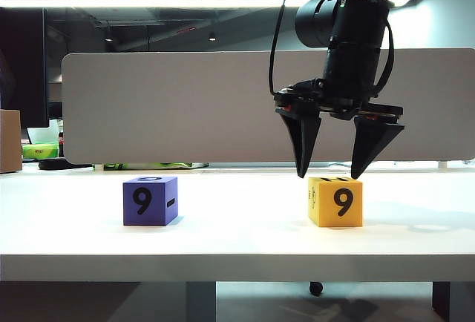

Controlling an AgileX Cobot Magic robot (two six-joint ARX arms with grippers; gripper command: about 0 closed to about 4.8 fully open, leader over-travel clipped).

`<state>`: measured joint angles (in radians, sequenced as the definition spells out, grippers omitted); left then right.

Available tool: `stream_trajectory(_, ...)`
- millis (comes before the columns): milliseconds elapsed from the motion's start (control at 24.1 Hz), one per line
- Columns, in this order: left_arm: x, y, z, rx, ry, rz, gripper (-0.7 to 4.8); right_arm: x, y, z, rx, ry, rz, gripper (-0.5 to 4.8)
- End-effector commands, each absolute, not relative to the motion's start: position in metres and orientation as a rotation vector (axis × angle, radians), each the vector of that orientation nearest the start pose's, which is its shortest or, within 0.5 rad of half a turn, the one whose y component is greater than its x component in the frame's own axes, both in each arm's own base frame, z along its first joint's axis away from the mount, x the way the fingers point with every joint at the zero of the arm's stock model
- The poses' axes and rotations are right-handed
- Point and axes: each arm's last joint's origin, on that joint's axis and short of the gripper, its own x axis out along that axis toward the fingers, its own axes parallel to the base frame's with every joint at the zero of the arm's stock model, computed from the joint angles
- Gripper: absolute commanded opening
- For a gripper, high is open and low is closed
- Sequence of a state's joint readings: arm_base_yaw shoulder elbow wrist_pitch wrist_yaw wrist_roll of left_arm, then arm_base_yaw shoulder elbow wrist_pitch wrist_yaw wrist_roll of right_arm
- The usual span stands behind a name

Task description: Stack the letter block on the right onto the letter block on the left.

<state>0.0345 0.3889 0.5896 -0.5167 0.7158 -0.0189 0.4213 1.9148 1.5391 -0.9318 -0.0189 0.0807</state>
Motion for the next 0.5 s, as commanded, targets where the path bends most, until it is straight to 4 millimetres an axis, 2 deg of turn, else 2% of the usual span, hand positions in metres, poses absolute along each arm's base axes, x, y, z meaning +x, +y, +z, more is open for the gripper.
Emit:
stream_trajectory(42, 0.089, -0.016, 0.286, -0.137, 0.296, -0.699, 0.26, 0.354, 0.160, 0.217, -0.189, 1.317, 0.317, 4.36)
stream_trajectory(208, 0.088, -0.017, 0.285, -0.143, 0.307, -0.704, 0.26, 0.355, 0.161, 0.207, -0.184, 1.355, 0.306, 4.25)
stream_trajectory(333, 0.088, -0.017, 0.285, -0.145, 0.313, -0.703, 0.26, 0.355, 0.161, 0.206, -0.186, 1.363, 0.305, 3.55)
stream_trajectory(374, 0.088, -0.017, 0.284, -0.145, 0.314, -0.703, 0.26, 0.355, 0.161, 0.206, -0.185, 1.361, 0.305, 3.46)
stream_trajectory(499, 0.088, -0.017, 0.284, -0.148, 0.320, -0.703, 0.26, 0.355, 0.161, 0.206, -0.186, 1.363, 0.305, 3.44)
